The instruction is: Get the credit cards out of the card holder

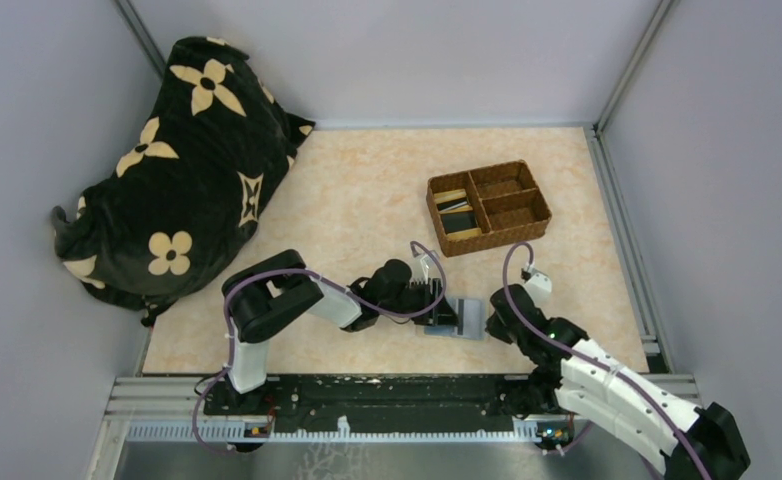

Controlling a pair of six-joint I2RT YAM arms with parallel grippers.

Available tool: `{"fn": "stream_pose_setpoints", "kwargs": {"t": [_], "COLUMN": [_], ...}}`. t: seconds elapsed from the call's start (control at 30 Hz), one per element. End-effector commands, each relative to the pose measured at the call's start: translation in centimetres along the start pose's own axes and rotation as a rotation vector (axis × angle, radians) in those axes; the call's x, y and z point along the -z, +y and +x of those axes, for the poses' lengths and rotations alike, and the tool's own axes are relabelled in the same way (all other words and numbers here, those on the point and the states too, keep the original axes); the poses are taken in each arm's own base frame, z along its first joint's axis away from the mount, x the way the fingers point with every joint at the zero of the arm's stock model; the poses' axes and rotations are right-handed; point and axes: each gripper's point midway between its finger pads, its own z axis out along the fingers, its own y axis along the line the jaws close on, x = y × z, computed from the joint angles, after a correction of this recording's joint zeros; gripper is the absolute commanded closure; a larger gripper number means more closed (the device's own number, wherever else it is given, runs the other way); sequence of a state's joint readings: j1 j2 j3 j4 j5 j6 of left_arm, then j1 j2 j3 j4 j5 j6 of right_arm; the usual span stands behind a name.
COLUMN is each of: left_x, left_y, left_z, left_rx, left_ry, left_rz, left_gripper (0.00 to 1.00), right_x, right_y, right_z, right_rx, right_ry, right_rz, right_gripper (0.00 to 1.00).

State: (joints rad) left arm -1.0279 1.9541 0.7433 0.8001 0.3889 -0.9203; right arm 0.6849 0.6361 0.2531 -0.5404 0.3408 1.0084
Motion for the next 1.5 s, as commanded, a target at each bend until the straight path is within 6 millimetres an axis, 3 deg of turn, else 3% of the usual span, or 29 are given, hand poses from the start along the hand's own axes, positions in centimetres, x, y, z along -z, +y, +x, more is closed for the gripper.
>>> {"fn": "stream_pose_setpoints", "kwargs": {"t": [0.0,0.3,0.5,1.17,1.47], "left_x": [0.0,0.0,0.1,2.3,2.2], "left_y": [0.4,0.2,0.0,-3.1,-2.4], "left_z": [0.5,0.3,-0.1,-2.6,-2.4], "left_rx": [-0.008,-0.017,-0.018,-0.027,-0.013], "left_ry": [0.008,0.01,0.0,-0.118,-0.118], "left_rz": [0.011,0.024,0.029,0.113,0.093], "left_gripper": [0.52,0.52,0.52,0.54,0.53], "right_x": [0.4,-1.3,-1.5,-1.7,-1.6], "right_y": [-0.7,1.1,2.2,1.2,1.3], "right_z": [-1.0,1.6,1.9,3.4,3.4], "right_rx": [-0.046,0.024,0.046,0.046,0.047], "right_ry": [-0.043,0.083,0.1,0.133,0.134], "right_rz": [0.039,-0.032,-0.061,-0.073,-0.076], "right_gripper": [1.0,1.0,1.0,1.0,1.0]}}
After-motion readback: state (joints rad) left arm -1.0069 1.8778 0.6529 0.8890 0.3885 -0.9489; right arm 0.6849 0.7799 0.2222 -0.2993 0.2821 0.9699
